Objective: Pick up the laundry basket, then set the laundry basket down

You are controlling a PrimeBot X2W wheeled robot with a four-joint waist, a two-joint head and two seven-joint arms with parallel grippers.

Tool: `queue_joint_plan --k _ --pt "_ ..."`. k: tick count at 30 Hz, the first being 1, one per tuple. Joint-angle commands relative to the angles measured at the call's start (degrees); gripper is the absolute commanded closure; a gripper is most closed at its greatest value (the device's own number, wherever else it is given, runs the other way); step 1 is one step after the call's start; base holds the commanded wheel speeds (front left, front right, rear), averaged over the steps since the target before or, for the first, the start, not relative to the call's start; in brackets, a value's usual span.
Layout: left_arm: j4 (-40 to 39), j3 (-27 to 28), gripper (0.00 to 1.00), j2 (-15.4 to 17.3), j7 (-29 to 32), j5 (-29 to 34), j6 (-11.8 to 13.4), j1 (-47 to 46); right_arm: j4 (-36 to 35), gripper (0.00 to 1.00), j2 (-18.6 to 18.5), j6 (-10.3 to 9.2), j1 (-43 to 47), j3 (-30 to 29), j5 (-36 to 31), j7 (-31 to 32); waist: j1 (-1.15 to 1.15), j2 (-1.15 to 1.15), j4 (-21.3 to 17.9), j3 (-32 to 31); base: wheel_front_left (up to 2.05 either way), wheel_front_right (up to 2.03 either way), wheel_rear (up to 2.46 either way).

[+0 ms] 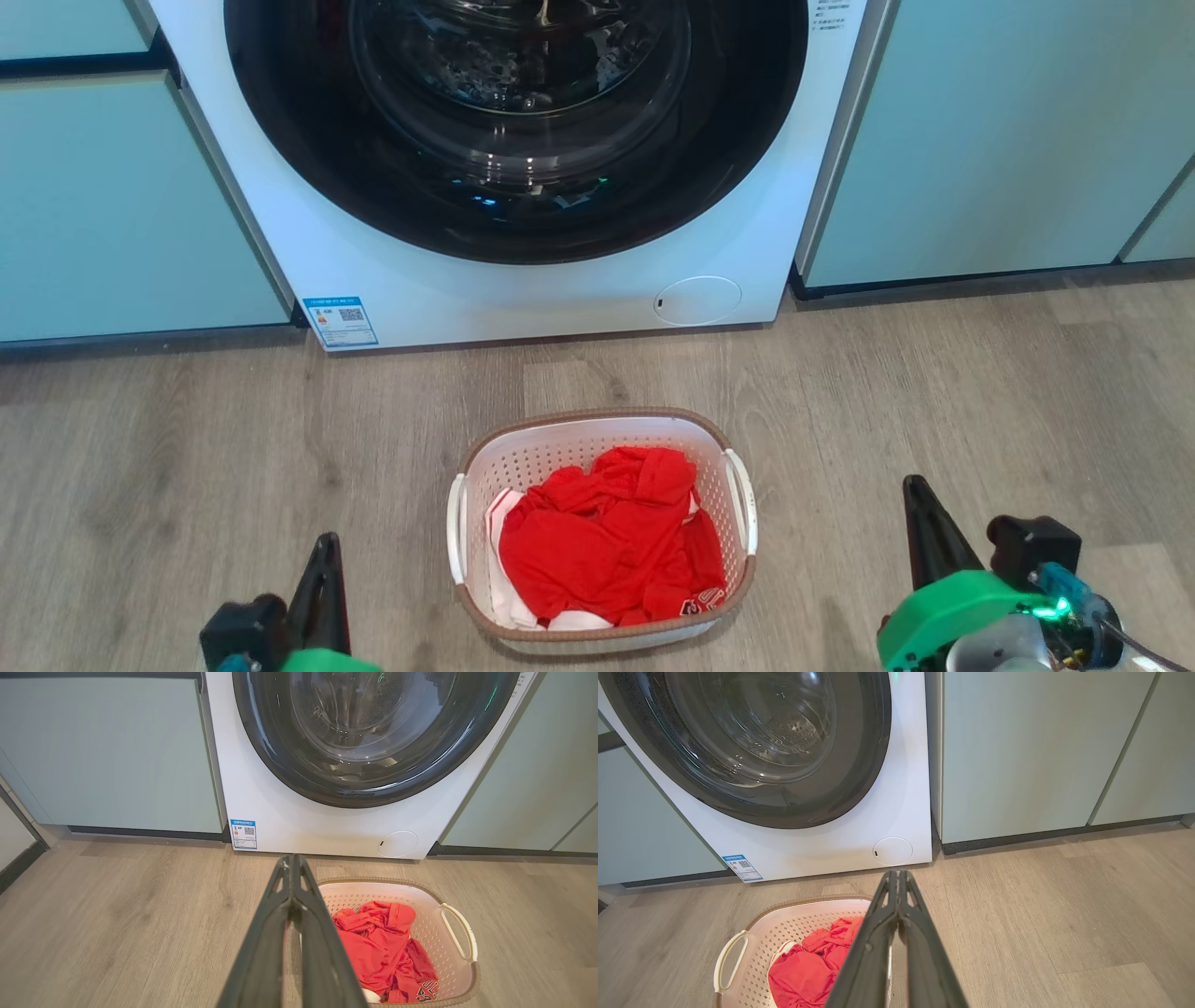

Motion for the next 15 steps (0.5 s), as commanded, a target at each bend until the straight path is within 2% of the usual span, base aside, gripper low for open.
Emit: queue_joint_plan --k 1,15 --pt "-1.62 0.39 1.0 0.31 0.38 -1.56 -0.21 -2.33 -1.99 1.0 -0.37 -0.01 -2.22 -0.31 1.56 0.38 0.0 0.0 0.01 0.02 0.0 0.0 0.0" --pt "-0.56 1.25 1.0 0.75 2.21 -11.7 -1.65 -4.29 -2.08 1.0 -0.81 -0.03 -2.96 -1.12 11.09 2.23 0.0 0.0 0.07 0.13 0.0 0.0 0.0"
